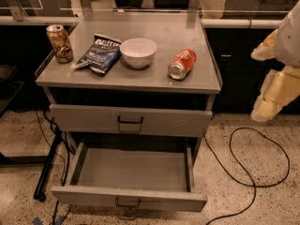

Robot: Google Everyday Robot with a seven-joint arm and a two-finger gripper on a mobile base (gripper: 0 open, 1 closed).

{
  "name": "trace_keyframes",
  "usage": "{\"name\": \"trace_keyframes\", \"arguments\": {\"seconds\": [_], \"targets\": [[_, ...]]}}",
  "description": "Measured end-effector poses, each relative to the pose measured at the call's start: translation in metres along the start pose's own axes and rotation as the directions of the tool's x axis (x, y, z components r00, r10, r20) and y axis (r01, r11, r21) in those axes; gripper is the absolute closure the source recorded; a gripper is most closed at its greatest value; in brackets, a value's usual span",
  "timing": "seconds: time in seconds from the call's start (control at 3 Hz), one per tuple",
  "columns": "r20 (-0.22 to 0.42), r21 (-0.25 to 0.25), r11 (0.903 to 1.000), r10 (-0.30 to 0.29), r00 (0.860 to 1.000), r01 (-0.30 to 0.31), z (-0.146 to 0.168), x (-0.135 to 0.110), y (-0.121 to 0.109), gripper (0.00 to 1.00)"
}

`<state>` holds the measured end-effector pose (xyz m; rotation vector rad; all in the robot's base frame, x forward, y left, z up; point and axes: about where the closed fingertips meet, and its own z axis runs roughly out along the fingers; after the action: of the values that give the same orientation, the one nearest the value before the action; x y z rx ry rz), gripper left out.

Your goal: Close middle drawer

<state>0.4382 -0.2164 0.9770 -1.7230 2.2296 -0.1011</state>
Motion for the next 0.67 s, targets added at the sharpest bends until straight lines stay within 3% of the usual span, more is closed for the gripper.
{"name": "trace_keyframes", "arguments": {"seconds": [0.33, 0.67], "targets": [[0.000, 0.000, 1.0000, 0.000, 1.000, 0.000, 0.0000, 0.0000, 0.0000, 0.44], [0.000, 0.000, 1.0000, 0.000, 1.000, 0.000, 0.0000, 0.0000, 0.0000, 0.75]]}}
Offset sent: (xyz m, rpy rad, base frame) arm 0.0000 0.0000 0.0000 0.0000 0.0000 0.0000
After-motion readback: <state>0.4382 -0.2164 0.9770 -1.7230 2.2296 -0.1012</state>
